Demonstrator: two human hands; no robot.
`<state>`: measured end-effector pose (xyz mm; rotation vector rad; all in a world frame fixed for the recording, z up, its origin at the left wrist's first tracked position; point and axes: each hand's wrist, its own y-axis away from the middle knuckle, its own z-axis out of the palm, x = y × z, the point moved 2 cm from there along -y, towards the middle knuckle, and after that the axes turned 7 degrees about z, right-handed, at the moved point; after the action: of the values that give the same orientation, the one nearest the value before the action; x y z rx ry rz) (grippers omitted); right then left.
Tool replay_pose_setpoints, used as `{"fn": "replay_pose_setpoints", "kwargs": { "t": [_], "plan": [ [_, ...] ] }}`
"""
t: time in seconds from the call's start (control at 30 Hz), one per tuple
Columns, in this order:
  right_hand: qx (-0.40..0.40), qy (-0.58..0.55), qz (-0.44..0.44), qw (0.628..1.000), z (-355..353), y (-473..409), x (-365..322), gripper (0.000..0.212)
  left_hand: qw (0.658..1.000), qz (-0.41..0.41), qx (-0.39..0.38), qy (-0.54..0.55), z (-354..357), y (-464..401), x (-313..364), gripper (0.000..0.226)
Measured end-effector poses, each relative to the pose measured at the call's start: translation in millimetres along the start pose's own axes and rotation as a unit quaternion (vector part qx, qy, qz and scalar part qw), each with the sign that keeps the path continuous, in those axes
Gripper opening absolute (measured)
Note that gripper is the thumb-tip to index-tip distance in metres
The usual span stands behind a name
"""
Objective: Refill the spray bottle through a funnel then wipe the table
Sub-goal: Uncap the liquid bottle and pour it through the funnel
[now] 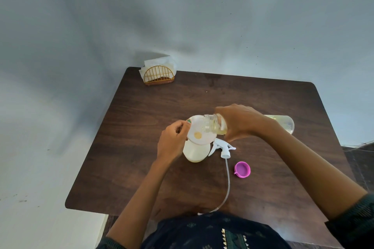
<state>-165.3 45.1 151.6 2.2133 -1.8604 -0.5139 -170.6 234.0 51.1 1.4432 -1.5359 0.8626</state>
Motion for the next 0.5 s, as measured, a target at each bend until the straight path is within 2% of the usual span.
{"fn": "replay_pose_setpoints", "kwargs": {
  "t": [0.13,0.33,0.5],
  "plan": [
    [-0.002,-0.007,0.003,1.0,0.1,0.7,-0.6,0.053,1.0,0.0,0.001,0.0,-0.3,0.5,0.3,0.033],
    [-0.001,-0.006,0.0,1.0,0.2,1.1,-0.7,0.05,1.0,0.002,-0.001,-0.012,0.4,-0.5,-1.6,0.026],
    [-0.003,-0.012,0.002,1.0,1.1,1.0,-0.5,0.053,1.0,0.004,0.001,-0.013,1.0,-0.9,-0.7,0.028]
  ]
}}
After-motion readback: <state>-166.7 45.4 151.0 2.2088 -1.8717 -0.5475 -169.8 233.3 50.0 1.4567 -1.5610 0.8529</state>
